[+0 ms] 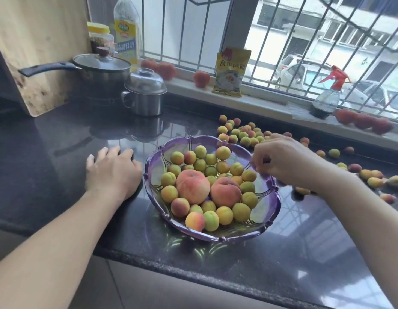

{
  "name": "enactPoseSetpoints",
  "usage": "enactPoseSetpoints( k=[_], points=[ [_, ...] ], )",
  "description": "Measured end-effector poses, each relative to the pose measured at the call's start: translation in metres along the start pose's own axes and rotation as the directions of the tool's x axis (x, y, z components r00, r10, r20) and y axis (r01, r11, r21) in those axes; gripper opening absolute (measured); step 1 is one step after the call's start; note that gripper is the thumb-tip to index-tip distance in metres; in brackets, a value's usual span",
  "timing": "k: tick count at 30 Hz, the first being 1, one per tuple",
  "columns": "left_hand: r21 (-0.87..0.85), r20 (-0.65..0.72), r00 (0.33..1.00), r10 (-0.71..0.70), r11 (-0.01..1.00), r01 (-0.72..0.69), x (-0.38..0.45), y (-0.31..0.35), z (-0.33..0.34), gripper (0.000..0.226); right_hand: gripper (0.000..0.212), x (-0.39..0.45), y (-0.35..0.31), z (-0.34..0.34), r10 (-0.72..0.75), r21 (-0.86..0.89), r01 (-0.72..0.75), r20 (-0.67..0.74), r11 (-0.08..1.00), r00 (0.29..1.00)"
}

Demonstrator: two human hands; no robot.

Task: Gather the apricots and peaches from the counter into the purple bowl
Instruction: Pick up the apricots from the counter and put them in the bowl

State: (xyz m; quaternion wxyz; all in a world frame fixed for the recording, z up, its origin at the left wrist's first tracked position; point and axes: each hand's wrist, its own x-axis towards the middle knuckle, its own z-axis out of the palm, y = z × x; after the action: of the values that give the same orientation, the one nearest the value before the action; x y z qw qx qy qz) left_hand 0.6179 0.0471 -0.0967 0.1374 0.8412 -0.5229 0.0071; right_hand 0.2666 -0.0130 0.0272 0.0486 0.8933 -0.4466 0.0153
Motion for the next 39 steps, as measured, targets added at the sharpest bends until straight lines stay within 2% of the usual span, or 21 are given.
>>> enactPoseSetpoints(
  k=[2, 4, 7, 10, 13, 15, 18, 22, 24, 27, 30, 33, 35, 37, 39],
  points=[
    [0.038, 0.023, 1.000, 0.013, 0.999, -0.014, -0.001, 0.003, -0.005, 0.038, 0.017, 0.007, 0.010, -0.003, 0.112, 0.261, -0.074, -0.132, 0.963, 0.985],
    [0.066, 0.040, 0.999, 0.011, 0.998, -0.014, -0.002, 0.006, -0.008, 0.036, 0.011, 0.025, 0.021, 0.004, 0.214, 0.358, -0.121, -0.232, 0.926, 0.949],
    [0.056, 0.008, 1.000, 0.004, 0.998, -0.005, -0.002, 0.006, -0.010, 0.033, 0.021, 0.066, 0.042, 0.034, 0.217, 0.157, -0.190, -0.178, 0.969, 0.960],
    [0.048, -0.012, 1.000, -0.001, 0.999, 0.002, 0.000, 0.005, -0.008, 0.032, 0.037, 0.103, 0.049, 0.057, 0.079, -0.036, -0.082, -0.077, 0.996, 0.994],
    [0.050, -0.006, 1.000, -0.008, 0.999, 0.009, 0.003, 0.006, -0.008, 0.032, 0.054, 0.130, 0.046, 0.071, -0.042, -0.159, 0.042, -0.002, 0.986, 0.999],
    [0.053, -0.006, 1.000, -0.010, 0.999, 0.011, 0.004, 0.005, -0.007, 0.033, 0.058, 0.143, 0.042, 0.077, -0.093, -0.225, 0.096, 0.022, 0.970, 0.995],
    [0.044, -0.008, 1.000, -0.008, 0.999, 0.009, 0.005, 0.005, -0.007, 0.034, 0.050, 0.152, 0.037, 0.085, -0.138, -0.235, 0.139, 0.020, 0.962, 0.990],
    [0.041, -0.007, 1.000, -0.011, 0.999, 0.012, 0.004, 0.006, -0.007, 0.035, 0.040, 0.158, 0.034, 0.086, -0.046, -0.095, 0.044, -0.021, 0.994, 0.999],
    [0.036, -0.008, 1.000, -0.012, 0.999, 0.012, 0.004, 0.005, -0.006, 0.033, 0.039, 0.153, 0.037, 0.079, 0.029, 0.070, -0.024, -0.072, 0.997, 0.997],
    [0.033, -0.013, 1.000, -0.009, 0.999, 0.009, 0.005, 0.005, -0.005, 0.032, 0.032, 0.129, 0.037, 0.060, 0.194, 0.363, -0.098, -0.240, 0.927, 0.951],
    [0.030, -0.015, 1.000, -0.010, 0.999, 0.010, 0.004, 0.004, -0.004, 0.032, 0.030, 0.095, 0.028, 0.035, 0.333, 0.592, -0.111, -0.281, 0.798, 0.900],
    [0.019, -0.014, 1.000, -0.012, 1.000, 0.013, 0.004, 0.004, -0.005, 0.034, 0.028, 0.057, 0.014, 0.010, 0.411, 0.746, -0.098, -0.248, 0.658, 0.877],
    [0.007, -0.011, 1.000, -0.013, 1.000, 0.013, 0.003, 0.005, -0.005, 0.036, 0.028, 0.033, 0.003, -0.004, 0.408, 0.804, -0.128, -0.151, 0.580, 0.900],
    [-0.006, -0.015, 1.000, -0.012, 1.000, 0.012, 0.002, 0.004, -0.005, 0.038, 0.030, 0.014, -0.006, -0.014, 0.376, 0.813, -0.187, -0.042, 0.551, 0.926],
    [-0.016, -0.028, 1.000, -0.010, 1.000, 0.009, 0.002, 0.003, -0.003, 0.039, 0.031, 0.004, -0.013, -0.018, 0.343, 0.783, -0.220, 0.010, 0.582, 0.939]
  ],
)
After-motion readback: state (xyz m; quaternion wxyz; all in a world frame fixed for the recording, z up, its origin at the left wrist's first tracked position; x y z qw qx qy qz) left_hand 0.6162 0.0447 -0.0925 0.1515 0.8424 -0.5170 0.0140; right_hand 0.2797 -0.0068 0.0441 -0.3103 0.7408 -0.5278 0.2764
